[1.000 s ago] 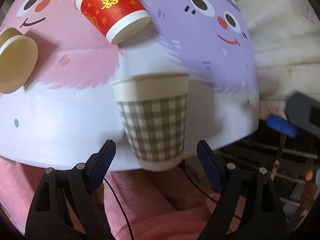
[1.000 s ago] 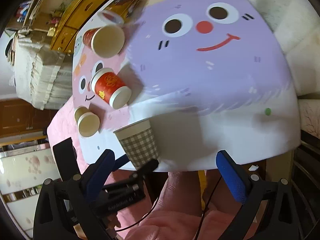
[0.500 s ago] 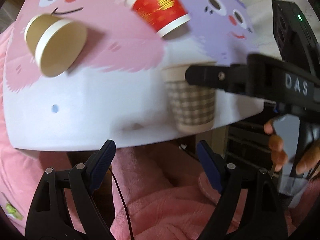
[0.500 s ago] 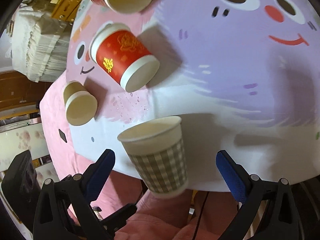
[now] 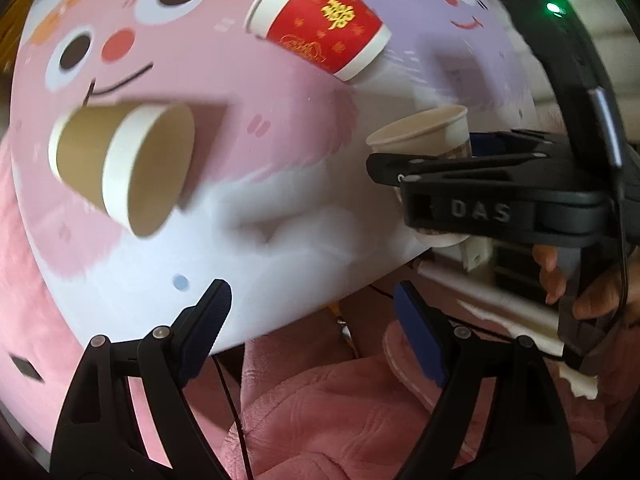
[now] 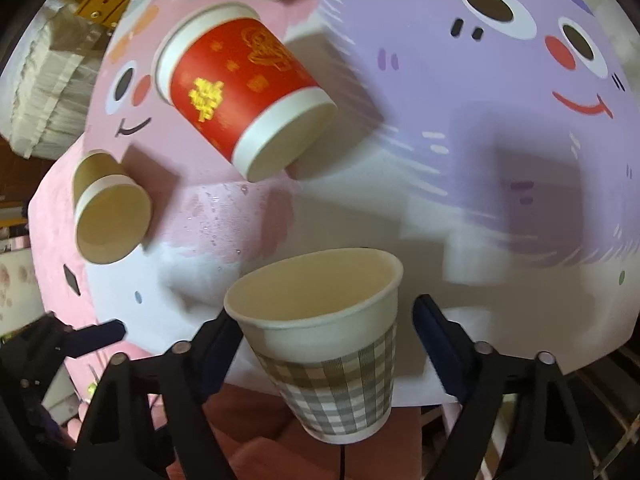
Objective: Flip cup upright
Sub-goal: 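Lower the upright gingham cup toward the table with the right gripper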
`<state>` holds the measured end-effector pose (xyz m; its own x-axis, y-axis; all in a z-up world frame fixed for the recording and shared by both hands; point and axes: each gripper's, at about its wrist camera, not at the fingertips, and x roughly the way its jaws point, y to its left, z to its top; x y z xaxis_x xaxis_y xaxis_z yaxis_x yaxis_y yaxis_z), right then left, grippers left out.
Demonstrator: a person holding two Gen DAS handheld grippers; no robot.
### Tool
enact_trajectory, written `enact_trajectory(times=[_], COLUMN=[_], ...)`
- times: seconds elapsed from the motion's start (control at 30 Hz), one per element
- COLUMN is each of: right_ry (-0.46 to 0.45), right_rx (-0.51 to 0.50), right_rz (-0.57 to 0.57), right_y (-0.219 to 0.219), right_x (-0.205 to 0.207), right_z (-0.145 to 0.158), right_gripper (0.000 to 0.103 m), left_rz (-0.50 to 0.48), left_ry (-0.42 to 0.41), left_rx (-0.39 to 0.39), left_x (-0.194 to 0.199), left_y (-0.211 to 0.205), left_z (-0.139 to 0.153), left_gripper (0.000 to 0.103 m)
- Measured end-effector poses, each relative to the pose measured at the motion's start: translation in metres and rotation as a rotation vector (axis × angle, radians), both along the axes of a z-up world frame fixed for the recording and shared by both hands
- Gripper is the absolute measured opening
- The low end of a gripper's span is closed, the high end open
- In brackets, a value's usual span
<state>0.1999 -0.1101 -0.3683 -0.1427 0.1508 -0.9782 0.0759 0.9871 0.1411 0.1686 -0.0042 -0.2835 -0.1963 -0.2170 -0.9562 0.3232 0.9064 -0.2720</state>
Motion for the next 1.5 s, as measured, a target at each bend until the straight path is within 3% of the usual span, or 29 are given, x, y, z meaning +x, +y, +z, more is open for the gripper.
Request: enact_trajectory(times=[0.07, 0.23, 0.47, 0.63, 0.73, 0.9, 1.13, 1.33, 1.5], right_ry=[-0.008, -0.120, -0.488, -0.827, -0.942, -1.012, -1.015, -1.010, -0.956], right_rx=[0.010, 0.020, -0.001, -0.081, -0.049, -0.062, -0.078, -0.097, -0.086], right_rz=[-0.037, -0.121, -0.226, -0.180, -0.204, -0.203, -0.112, -0.054, 0.002], right_y=[0.000, 0.000, -0.013, -0.014, -0.034, -0.043, -0.035, -0.031, -0.032], right_x=[0.000, -0.004, -0.018, -0.038, -0.053, -0.066, -0.077, -0.085, -0.091], right_z=[0.000, 0.016, 0.058, 0.077, 0.082, 0.073, 0.055, 0.042, 0.034], right_gripper=[0.069, 0.067, 0.065, 0.065, 0.065, 0.065, 0.065, 0.065, 0.066], left_rz=[-0.053, -0.171, -0.232, -0.204, -0.160, -0.074, 0.017, 0.013, 0.019], left_ry=[-0.014, -0.066, -0.134, -0.149, -0.166, -0.198, -0.229, -0.224, -0.305], left_rx=[0.003, 0.012, 0.003, 0.000, -0.013, -0.031, -0.087, -0.084, 0.020], left_x=[0.002, 0.010, 0.023, 0.033, 0.038, 0.041, 0.041, 0.035, 0.026], left_y=[0.001, 0.001, 0.001, 0.010, 0.019, 0.022, 0.029, 0.019, 0.008], left_z=[0.003, 0.015, 0.037, 0.040, 0.045, 0.056, 0.070, 0.070, 0.077], left_gripper=[0.081, 0.081, 0.081, 0.081, 0.081, 0.081, 0.081, 0.081, 0.081])
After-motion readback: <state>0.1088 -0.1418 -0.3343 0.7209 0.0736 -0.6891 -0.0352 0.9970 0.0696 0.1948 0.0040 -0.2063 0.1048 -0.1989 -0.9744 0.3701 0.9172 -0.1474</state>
